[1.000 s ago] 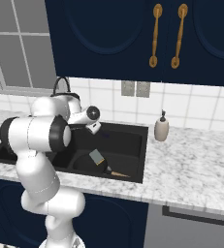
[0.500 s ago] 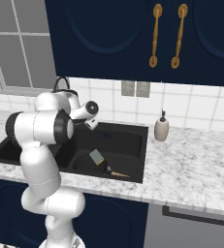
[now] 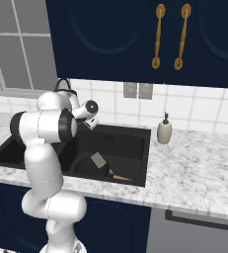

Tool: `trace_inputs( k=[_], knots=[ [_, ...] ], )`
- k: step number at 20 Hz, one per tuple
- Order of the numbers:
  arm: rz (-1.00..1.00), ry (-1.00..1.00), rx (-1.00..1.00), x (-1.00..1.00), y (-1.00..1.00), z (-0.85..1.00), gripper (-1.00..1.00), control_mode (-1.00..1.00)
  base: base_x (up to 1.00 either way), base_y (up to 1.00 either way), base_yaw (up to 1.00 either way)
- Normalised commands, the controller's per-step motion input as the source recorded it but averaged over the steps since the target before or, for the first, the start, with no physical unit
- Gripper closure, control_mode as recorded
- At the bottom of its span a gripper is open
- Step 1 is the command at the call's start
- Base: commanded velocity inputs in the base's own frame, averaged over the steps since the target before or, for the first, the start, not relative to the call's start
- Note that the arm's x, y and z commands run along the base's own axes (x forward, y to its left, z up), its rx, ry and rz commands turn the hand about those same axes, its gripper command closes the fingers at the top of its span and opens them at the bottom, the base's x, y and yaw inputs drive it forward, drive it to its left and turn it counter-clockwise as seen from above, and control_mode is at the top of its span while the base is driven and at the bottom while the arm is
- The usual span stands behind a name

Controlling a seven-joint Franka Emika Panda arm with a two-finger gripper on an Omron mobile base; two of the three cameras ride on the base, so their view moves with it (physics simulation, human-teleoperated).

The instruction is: Pick the pan and sponge and place them into the sink. Then turn on the water.

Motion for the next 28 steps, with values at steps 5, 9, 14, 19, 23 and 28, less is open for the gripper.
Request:
trace_inputs(
  k=[5,9,14,19,23,28],
  knots=[
    [0.00,0.02,0.00,0.34,0.15,-0.15,-1.00,-1.00,0.00,0.00,0.00],
    [0.00,0.02,0.00,0.42,0.11,-0.25,-1.00,-1.00,0.00,0.00,0.00],
    [0.00,0.00,0.00,0.34,0.08,-0.27,-1.00,-1.00,0.00,0.00,0.00],
    [0.00,0.00,0.01,0.36,0.02,-0.15,-1.00,-1.00,0.00,0.00,0.00],
    [0.00,0.00,0.00,0.30,0.05,-0.11,-1.00,-1.00,0.00,0.00,0.00],
    [0.00,0.00,0.00,0.23,0.10,-0.11,-1.00,-1.00,0.00,0.00,0.00]
  ],
)
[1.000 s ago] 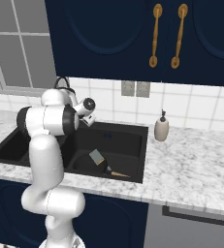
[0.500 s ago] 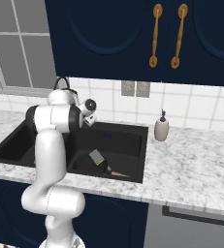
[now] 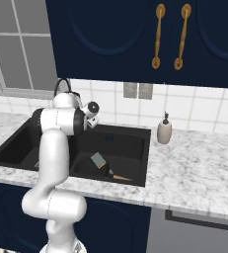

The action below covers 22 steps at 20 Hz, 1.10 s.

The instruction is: Pick the pan and sponge and place them into the sink. Then turn on the water.

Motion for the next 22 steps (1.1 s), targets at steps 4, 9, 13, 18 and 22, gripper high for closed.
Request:
trace_inputs(
  k=[4,9,13,18,22],
  knots=[
    [0.00,0.01,0.00,0.29,0.04,-0.06,-1.00,-1.00,0.00,0.00,0.00],
    [0.00,0.01,0.00,0.29,0.02,-0.08,-1.00,-1.00,0.00,0.00,0.00],
    [0.00,0.01,0.00,0.21,0.02,-0.11,-1.00,-1.00,0.00,0.00,0.00],
    [0.00,0.02,0.00,0.09,0.01,-0.04,-1.00,-1.00,0.00,0.00,0.00],
    [0.00,0.00,0.00,0.00,0.00,0.00,1.00,-1.00,0.00,0.00,0.00]
  ],
)
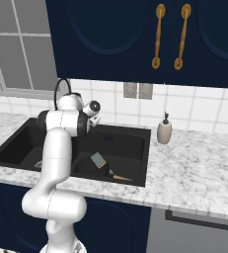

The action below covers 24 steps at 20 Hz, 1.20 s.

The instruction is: Pick the pan and sponge and place them into the sink. Then turn on the water.

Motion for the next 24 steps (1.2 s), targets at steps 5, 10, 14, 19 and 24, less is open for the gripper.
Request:
trace_inputs(
  k=[5,10,14,19,24],
  knots=[
    [0.00,0.00,0.00,0.00,0.00,0.00,1.00,-1.00,0.00,0.00,0.00],
    [0.00,0.00,0.01,0.00,0.00,-0.05,1.00,-1.00,0.00,0.00,0.00],
    [-0.03,0.00,0.08,0.00,0.00,-0.11,1.00,-1.00,0.00,0.00,0.00],
    [-0.11,0.03,0.12,0.02,-0.07,-0.14,1.00,-1.00,0.00,0.00,0.00],
    [-0.15,0.07,0.17,0.08,-0.16,-0.27,1.00,-1.00,0.00,0.00,0.00]
  ],
)
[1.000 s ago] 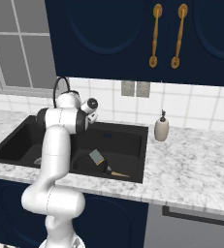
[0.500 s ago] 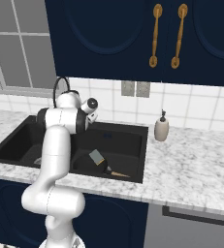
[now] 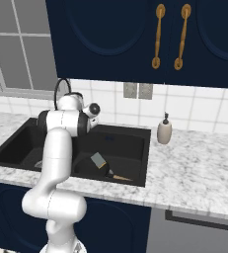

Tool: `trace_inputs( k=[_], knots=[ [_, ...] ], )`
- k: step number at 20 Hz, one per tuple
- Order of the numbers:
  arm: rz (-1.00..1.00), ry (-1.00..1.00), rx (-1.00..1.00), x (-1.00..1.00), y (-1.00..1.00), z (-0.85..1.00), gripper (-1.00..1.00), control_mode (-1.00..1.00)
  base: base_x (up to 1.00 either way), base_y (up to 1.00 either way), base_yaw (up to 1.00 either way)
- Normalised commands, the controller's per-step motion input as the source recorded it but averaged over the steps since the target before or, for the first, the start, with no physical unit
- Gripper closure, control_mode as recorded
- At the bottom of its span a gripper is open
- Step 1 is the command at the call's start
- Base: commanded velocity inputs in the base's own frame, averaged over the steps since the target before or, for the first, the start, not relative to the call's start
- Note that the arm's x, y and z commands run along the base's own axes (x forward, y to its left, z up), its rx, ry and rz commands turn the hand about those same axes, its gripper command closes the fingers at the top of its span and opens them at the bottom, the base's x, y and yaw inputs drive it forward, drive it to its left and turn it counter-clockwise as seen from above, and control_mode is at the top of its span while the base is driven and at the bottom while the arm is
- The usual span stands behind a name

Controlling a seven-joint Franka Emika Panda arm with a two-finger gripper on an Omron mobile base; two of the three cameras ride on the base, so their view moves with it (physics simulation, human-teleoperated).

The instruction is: Pick the pan and sponge and place them into the sink. Then turn on the water.

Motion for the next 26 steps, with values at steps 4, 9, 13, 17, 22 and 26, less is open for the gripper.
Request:
trace_inputs(
  k=[4,9,13,17,22,26],
  knots=[
    [-0.14,0.08,0.21,0.14,-0.21,-0.40,1.00,-1.00,0.00,0.00,0.00],
    [-0.11,0.11,0.21,0.10,-0.16,-0.37,1.00,-1.00,0.00,0.00,0.00],
    [-0.04,0.02,0.12,0.00,-0.01,-0.29,1.00,-1.00,0.00,0.00,0.00],
    [-0.01,0.00,0.00,0.00,0.00,-0.16,1.00,-1.00,0.00,0.00,0.00],
    [0.00,0.00,0.00,0.00,0.00,0.00,1.00,-1.00,0.00,0.00,0.00],
    [0.00,0.00,0.00,0.00,0.00,0.00,1.00,-1.00,0.00,0.00,0.00]
  ],
)
